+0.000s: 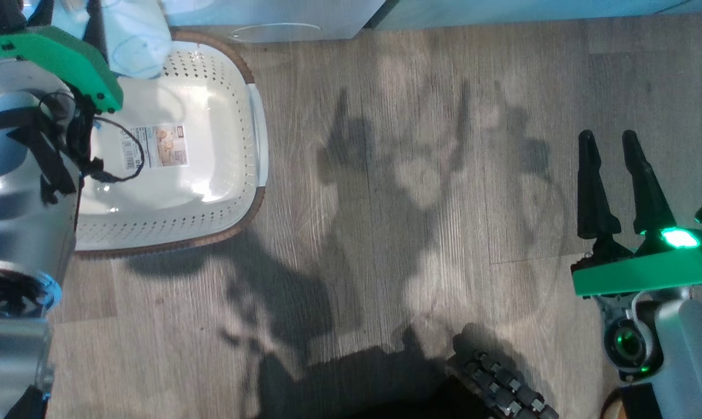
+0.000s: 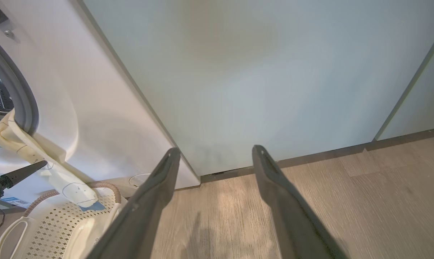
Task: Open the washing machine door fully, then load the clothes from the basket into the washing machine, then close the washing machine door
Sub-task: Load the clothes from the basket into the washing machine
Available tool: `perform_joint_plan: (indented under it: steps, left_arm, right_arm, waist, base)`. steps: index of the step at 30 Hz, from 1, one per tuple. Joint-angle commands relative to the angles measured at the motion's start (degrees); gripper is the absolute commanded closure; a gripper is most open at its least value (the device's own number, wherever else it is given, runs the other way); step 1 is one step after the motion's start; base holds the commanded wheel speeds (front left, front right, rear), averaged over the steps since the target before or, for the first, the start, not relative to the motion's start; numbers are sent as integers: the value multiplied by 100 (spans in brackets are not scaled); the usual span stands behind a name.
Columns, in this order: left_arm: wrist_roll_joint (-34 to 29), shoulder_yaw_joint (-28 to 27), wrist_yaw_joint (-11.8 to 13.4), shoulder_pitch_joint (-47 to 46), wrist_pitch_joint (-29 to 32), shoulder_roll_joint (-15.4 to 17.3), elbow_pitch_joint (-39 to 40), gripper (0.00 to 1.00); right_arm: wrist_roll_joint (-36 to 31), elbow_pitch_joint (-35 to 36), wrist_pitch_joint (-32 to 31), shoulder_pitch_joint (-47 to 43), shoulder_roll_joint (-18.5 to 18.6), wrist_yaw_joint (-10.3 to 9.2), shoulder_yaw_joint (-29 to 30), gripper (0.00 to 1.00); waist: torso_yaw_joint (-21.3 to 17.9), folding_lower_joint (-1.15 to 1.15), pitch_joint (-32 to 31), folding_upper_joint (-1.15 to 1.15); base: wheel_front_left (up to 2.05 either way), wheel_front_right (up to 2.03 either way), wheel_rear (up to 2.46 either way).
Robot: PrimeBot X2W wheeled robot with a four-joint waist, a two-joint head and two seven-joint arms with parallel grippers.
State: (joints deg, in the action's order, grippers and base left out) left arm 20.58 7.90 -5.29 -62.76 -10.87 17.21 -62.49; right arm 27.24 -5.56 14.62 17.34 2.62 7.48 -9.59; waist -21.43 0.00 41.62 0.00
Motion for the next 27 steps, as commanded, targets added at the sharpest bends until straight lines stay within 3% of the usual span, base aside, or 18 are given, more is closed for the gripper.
perform_joint_plan:
  steps: [1, 2, 4, 16, 27]
  left_arm:
    - [-40, -44, 19, -118, -75, 227, 76, 25]
    - [-41, -33, 15, -158, -92, 225, 39, 39]
    - [-41, -14, 9, -222, -132, 222, -26, 98]
    - [91, 100, -157, -82, -381, 122, 49, 100]
    - [440, 181, -217, 917, -411, 51, 1495, 100]
  right_arm:
    - [26, 159, 38, -45, 26, 1, -91, 0]
    - [27, 158, 38, -38, 26, 1, -92, 0]
    - [29, 158, 38, -27, 26, 1, -97, 0]
    - [29, 103, 38, -68, 26, 1, -45, 0]
    - [3, 60, 38, -142, 26, 1, 4, 0]
  waist:
    - [1, 0, 11, 0]
    - [0, 0, 21, 0]
    - [-6, 0, 34, 0]
    - [54, 0, -146, 0]
    - [297, 0, -542, 0]
  base:
    - [0, 0, 0]
    - [0, 0, 0]
    - [0, 0, 0]
    - [0, 0, 0]
    - [0, 0, 0]
